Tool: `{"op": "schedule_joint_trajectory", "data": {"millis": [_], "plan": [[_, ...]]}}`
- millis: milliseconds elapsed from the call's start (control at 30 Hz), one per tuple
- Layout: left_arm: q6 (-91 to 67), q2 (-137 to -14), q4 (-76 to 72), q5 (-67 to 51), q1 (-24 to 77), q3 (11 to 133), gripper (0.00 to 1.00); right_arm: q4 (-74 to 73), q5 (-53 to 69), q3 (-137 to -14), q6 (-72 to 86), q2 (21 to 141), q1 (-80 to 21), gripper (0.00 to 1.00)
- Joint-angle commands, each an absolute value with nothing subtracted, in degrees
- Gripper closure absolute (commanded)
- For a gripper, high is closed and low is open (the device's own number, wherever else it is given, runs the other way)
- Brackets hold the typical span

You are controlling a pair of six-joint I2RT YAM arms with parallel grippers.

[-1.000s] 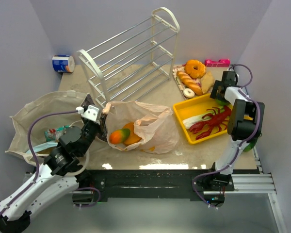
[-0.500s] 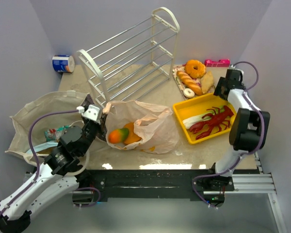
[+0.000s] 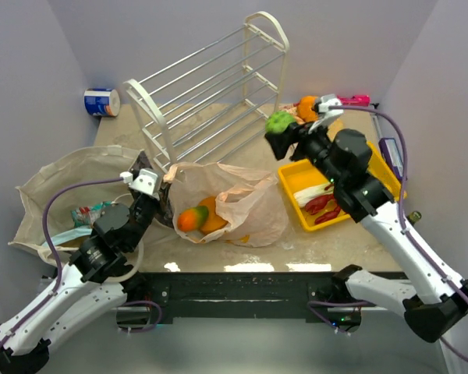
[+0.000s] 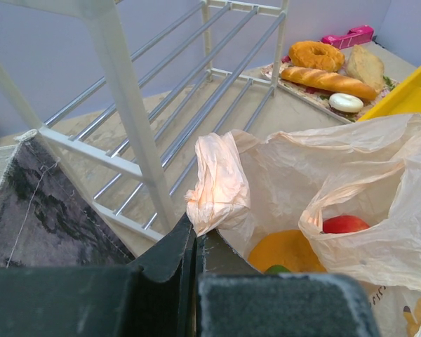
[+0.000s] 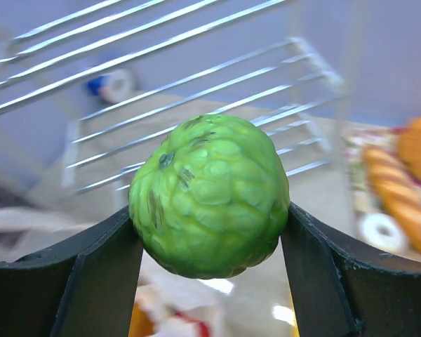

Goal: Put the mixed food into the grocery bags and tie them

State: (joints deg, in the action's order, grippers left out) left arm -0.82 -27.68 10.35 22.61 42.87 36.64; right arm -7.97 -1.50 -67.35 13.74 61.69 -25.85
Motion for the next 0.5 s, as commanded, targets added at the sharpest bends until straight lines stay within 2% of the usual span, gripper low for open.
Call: {"op": "schedule_joint_trajectory", "data": {"millis": [0, 33, 133, 267, 400, 467], "plan": [[-0.35, -27.51, 7.74, 23.47, 42.63, 36.65, 1.0, -3.78, 2.56, -63.9, 18.54, 61.78, -38.64, 0.89], [-0.26, -27.51, 7.82, 23.47, 42.63, 36.56, 1.0, -3.0, 1.85, -63.72, 18.81, 63.44, -44.15, 0.9], [-0.35, -27.69, 7.82, 23.38, 42.71, 36.65, 1.0, -2.81, 0.09, -65.2, 18.81, 68.88, -52.52, 0.9], [-0.35, -27.69, 8.0, 23.55, 42.63, 36.56, 1.0, -3.69, -3.59, -67.85, 18.11, 76.1, -58.97, 0.89], [-0.35, -27.69, 8.08, 23.73, 42.71, 36.56, 1.0, -2.55, -5.62, -68.64, 18.02, 80.85, -59.94, 0.79], [-0.26, -27.69, 8.09, 23.82, 42.54, 36.48, 1.0, -3.51, -6.24, -70.13, 17.93, 84.09, -59.94, 0.7]]}}
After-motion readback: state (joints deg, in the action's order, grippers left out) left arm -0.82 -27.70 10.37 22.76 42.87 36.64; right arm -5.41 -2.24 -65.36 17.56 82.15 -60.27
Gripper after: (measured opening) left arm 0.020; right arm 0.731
